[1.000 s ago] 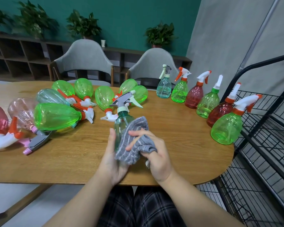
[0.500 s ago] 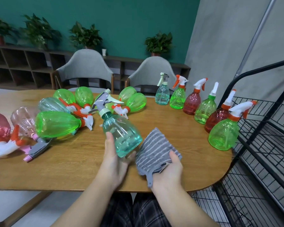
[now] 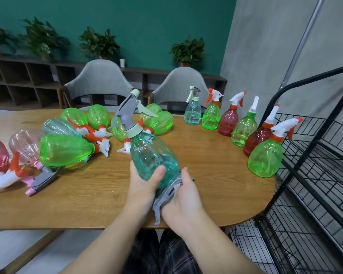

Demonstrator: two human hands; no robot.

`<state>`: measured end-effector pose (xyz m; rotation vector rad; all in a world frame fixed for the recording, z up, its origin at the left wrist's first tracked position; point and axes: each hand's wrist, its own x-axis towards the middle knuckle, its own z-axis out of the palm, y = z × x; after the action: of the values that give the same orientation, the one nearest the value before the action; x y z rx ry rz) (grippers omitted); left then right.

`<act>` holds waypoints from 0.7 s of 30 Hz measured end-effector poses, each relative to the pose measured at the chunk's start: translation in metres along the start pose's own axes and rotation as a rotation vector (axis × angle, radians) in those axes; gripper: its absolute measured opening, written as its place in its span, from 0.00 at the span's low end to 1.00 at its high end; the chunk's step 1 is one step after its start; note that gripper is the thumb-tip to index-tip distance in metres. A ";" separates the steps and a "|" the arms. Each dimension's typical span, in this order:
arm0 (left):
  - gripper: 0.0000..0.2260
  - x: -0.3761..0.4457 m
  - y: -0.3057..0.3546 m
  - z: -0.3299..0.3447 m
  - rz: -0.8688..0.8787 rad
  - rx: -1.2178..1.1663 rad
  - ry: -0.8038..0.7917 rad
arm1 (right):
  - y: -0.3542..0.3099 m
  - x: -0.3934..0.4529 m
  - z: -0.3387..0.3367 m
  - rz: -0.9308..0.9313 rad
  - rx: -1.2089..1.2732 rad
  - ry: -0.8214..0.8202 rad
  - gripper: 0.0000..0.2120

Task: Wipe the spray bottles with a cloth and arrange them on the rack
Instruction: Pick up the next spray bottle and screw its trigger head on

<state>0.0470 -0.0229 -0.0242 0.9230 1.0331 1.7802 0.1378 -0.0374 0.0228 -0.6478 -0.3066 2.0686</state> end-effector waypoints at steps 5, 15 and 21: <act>0.32 0.010 0.010 -0.007 0.094 0.096 0.023 | 0.000 -0.002 -0.007 0.112 -0.088 0.025 0.28; 0.28 0.004 0.000 -0.014 0.099 0.146 0.017 | -0.031 0.002 -0.020 0.027 -0.122 0.245 0.23; 0.34 0.005 -0.010 -0.018 -0.002 0.107 -0.053 | -0.044 0.010 -0.018 -0.246 -0.034 0.315 0.20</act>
<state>0.0328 -0.0204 -0.0392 1.0287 1.1032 1.7030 0.1742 -0.0056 0.0248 -0.8972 -0.2268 1.7004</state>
